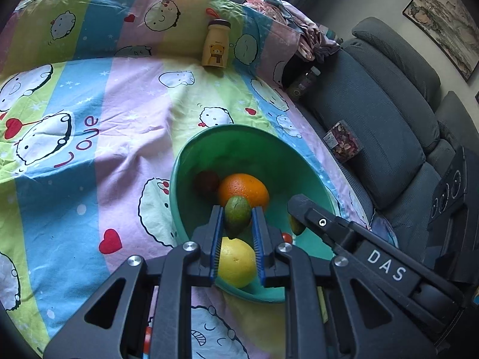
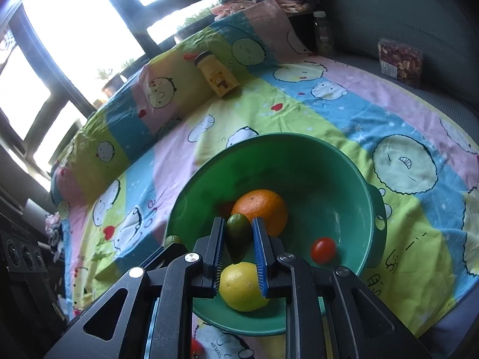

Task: Organize fruits
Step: 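Lower both fruits into the basin and open both tools, then move both open tools back to the olives and tomatoes on the sheet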

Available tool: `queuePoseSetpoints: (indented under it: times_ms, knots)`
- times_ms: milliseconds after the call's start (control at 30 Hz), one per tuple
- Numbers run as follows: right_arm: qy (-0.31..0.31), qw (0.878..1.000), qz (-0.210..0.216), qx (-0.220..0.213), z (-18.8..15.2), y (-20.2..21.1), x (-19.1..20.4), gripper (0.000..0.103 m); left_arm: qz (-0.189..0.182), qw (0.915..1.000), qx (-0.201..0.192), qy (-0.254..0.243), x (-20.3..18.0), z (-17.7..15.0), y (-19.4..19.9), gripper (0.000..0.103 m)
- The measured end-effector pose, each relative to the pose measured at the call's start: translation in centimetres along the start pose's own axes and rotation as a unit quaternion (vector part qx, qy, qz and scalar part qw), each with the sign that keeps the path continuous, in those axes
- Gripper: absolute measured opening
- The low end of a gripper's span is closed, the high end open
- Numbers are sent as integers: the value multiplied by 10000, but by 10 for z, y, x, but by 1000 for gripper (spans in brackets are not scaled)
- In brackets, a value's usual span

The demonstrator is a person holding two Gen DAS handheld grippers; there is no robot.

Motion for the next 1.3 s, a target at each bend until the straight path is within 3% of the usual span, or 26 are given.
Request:
queuePoseSetpoints:
  times_ms: [867,933,1000,1300]
  knots:
    - [-335,9989,-181,290,4,-10,-28,21,-87,9997,211,5,-5,-7,-27,18]
    - [-292,9986,-300,318,4,-11,-29,21,-88,9997,223,40,-3,-7,-25,20]
    - [-219,9982,-472,300,4,-11,-29,22,-99,9997,214,86,-1,-7,-23,29]
    - [-156,9995,-132,242,4,2,-20,54,34,9998,-85,177,13,-12,31,48]
Point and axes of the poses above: each gripper's, at about its wrist camera, not at the fingertips, and y roughly against the way its jaws point, x to its left, z to its top, the point moved 4 cm from there along -y, roughly the way its jaws point, and after that the axes turned 7 degrees about -y, right-handed, at the moved point
